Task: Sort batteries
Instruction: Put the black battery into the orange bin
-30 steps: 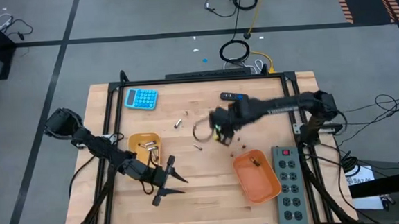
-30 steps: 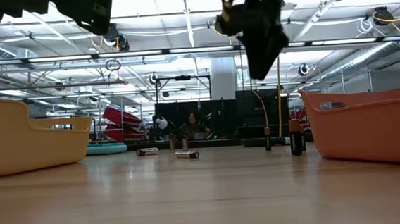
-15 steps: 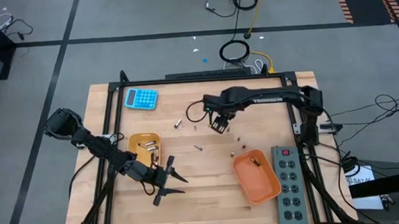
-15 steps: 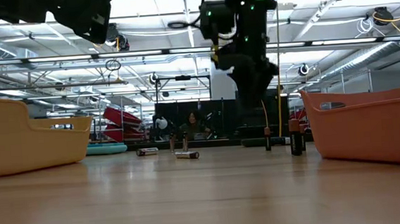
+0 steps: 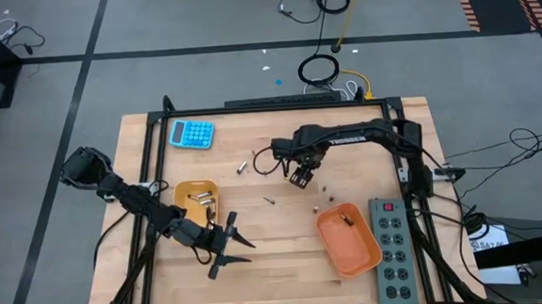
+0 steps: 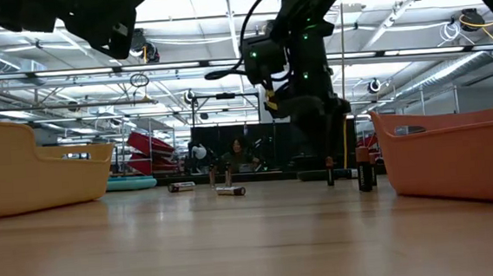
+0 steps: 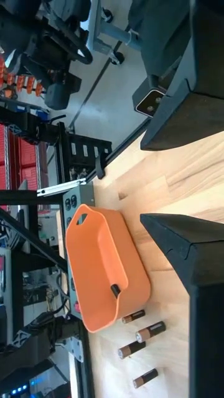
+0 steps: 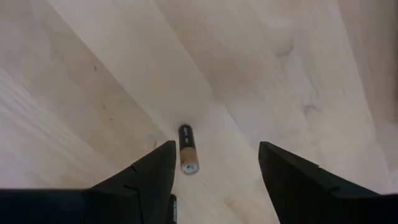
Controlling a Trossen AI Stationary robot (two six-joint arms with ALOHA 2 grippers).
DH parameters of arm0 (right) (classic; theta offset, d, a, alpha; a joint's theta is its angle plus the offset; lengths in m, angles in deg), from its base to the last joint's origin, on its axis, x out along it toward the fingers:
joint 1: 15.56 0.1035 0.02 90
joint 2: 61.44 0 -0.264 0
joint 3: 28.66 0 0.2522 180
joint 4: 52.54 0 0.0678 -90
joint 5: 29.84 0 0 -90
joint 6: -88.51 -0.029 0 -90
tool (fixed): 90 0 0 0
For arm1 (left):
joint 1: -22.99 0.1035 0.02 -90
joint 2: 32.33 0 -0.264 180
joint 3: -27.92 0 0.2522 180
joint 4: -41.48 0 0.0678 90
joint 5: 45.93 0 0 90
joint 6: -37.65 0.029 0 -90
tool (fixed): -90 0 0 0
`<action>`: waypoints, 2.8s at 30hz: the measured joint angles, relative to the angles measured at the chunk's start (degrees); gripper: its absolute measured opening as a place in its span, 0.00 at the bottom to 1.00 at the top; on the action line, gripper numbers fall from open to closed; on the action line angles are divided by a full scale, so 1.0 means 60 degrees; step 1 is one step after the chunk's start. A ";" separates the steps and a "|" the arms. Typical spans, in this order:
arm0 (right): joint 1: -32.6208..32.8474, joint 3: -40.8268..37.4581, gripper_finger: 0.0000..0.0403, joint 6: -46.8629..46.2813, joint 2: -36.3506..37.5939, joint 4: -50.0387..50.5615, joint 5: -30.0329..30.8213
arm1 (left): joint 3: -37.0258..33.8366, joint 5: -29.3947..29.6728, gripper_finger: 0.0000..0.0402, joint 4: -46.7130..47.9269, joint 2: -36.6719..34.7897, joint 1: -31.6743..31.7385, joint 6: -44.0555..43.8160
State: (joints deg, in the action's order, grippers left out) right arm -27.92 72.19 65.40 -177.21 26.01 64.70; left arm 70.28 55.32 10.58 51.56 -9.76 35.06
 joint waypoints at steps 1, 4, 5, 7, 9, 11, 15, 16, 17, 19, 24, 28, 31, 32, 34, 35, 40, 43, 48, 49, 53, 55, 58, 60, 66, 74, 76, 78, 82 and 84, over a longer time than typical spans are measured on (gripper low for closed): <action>0.0000 0.0000 0.55 -0.0007 -0.0014 -0.0006 -0.0007 | 0.0000 0.0007 0.46 0.0028 0.0000 0.0000 -0.0008; 0.0003 0.0000 0.55 -0.0029 -0.0078 0.0001 -0.0096 | 0.0000 0.0026 0.46 0.0062 0.0003 0.0000 -0.0018; 0.0007 -0.0008 0.55 -0.0036 -0.0083 -0.0009 -0.0178 | 0.0000 0.0029 0.46 0.0062 0.0002 -0.0004 -0.0018; 0.0007 -0.0066 0.55 -0.0116 -0.0083 -0.0046 -0.0472 | 0.0000 0.0029 0.46 0.0061 0.0002 0.0000 -0.0018; 0.0008 -0.0170 0.54 -0.0180 -0.0083 -0.0054 -0.0514 | 0.0000 0.0029 0.46 0.0061 0.0004 0.0000 -0.0018; 0.0011 -0.0302 0.54 -0.0219 -0.0083 -0.0057 -0.0573 | 0.0000 0.0029 0.46 0.0051 0.0004 0.0000 -0.0018; 0.0015 -0.0640 0.54 -0.0284 -0.0083 -0.0292 -0.0582 | 0.0000 0.0033 0.46 0.0047 0.0004 0.0000 -0.0015; 0.0018 -0.0688 0.54 -0.0282 -0.0083 -0.0419 -0.0625 | 0.0000 0.0030 0.46 0.0047 0.0004 0.0000 -0.0015; 0.0018 -0.0740 0.54 -0.0280 -0.0082 -0.0565 -0.0714 | 0.0000 0.0033 0.46 0.0047 0.0004 0.0000 -0.0015; 0.0018 -0.0822 0.54 -0.0266 -0.0079 -0.0873 -0.0812 | 0.0000 0.0033 0.46 0.0047 0.0004 0.0000 -0.0015; 0.0015 -0.0939 0.54 -0.0262 -0.0079 -0.1167 -0.0816 | 0.0000 0.0029 0.46 0.0051 0.0004 0.0000 -0.0018; 0.0015 -0.1076 0.54 -0.0280 -0.0079 -0.1205 -0.0842 | 0.0000 0.0056 0.46 0.0058 0.0004 0.0000 -0.0018; 0.0015 -0.1198 0.54 -0.0280 -0.0079 -0.1264 -0.0896 | 0.0000 0.0144 0.46 0.0085 0.0004 0.0000 -0.0018; 0.0015 -0.1217 0.54 -0.0280 -0.0079 -0.1342 -0.0897 | 0.0000 0.0147 0.46 0.0087 0.0004 0.0000 -0.0018; 0.0015 -0.1222 0.52 -0.0279 -0.0079 -0.1464 -0.0896 | 0.0000 0.0157 0.46 0.0091 0.0004 0.0000 -0.0018; 0.0015 -0.1224 0.51 -0.0273 -0.0079 -0.1546 -0.0896 | 0.0000 0.0157 0.46 0.0091 0.0004 0.0000 -0.0018; -0.0015 -0.1224 0.42 -0.0244 -0.0079 -0.1697 -0.0896 | 0.0000 0.0163 0.46 0.0098 0.0004 0.0000 -0.0018; -0.0015 -0.1224 0.35 -0.0224 -0.0079 -0.1693 -0.0896 | 0.0000 0.0164 0.46 0.0098 0.0004 0.0000 -0.0018; -0.0015 -0.1224 0.24 -0.0215 -0.0079 -0.1684 -0.0896 | 0.0000 0.0164 0.46 0.0102 0.0004 0.0000 -0.0018; -0.0015 -0.1224 0.22 -0.0211 -0.0079 -0.1680 -0.0897 | 0.0000 0.0164 0.46 0.0102 0.0004 0.0000 -0.0018; -0.0011 -0.1224 0.14 -0.0151 -0.0079 -0.1622 -0.0899 | 0.0000 0.0167 0.46 0.0105 0.0004 0.0000 -0.0018; -0.0015 -0.1224 0.10 -0.0091 -0.0079 -0.1598 -0.0903 | 0.0000 0.0168 0.46 0.0106 0.0004 0.0000 -0.0018; -0.0015 -0.1224 0.04 0.0001 -0.0065 -0.1598 -0.0903 | 0.0000 0.0168 0.46 0.0103 0.0004 0.0000 -0.0018; -0.0015 -0.1224 0.04 0.0055 -0.0065 -0.1598 -0.0903 | 0.0000 0.0168 0.46 0.0102 0.0004 0.0000 -0.0018; -0.0011 -0.1224 0.04 0.0212 -0.0065 -0.1599 -0.0816 | 0.0000 0.0168 0.46 0.0104 0.0004 0.0000 -0.0018; 0.0308 -0.1231 0.04 0.0381 0.0406 -0.0696 -0.0458 | 0.0000 0.0168 0.46 0.0117 0.0004 0.0000 -0.0018; 0.0621 -0.1231 0.04 0.0289 0.0660 -0.0454 -0.0484 | 0.0000 0.0168 0.46 0.0153 0.0004 0.0000 -0.0018; 0.1081 -0.1231 0.04 0.0241 0.0993 -0.0269 -0.0551 | 0.0000 0.0170 0.46 0.0193 0.0004 0.0000 -0.0018; 0.2264 -0.1228 0.04 -0.0254 0.1827 0.0043 -0.0992 | 0.0000 0.0183 0.46 0.0280 0.0004 0.0000 -0.0022; 0.2894 -0.1228 0.04 -0.0744 0.2253 0.0237 -0.1076 | 0.0000 0.0222 0.46 0.0280 0.0004 0.0000 -0.0022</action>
State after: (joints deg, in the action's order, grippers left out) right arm -10.56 64.82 60.93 -163.69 27.43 58.24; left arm 70.28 56.65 12.26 51.59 -9.76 34.93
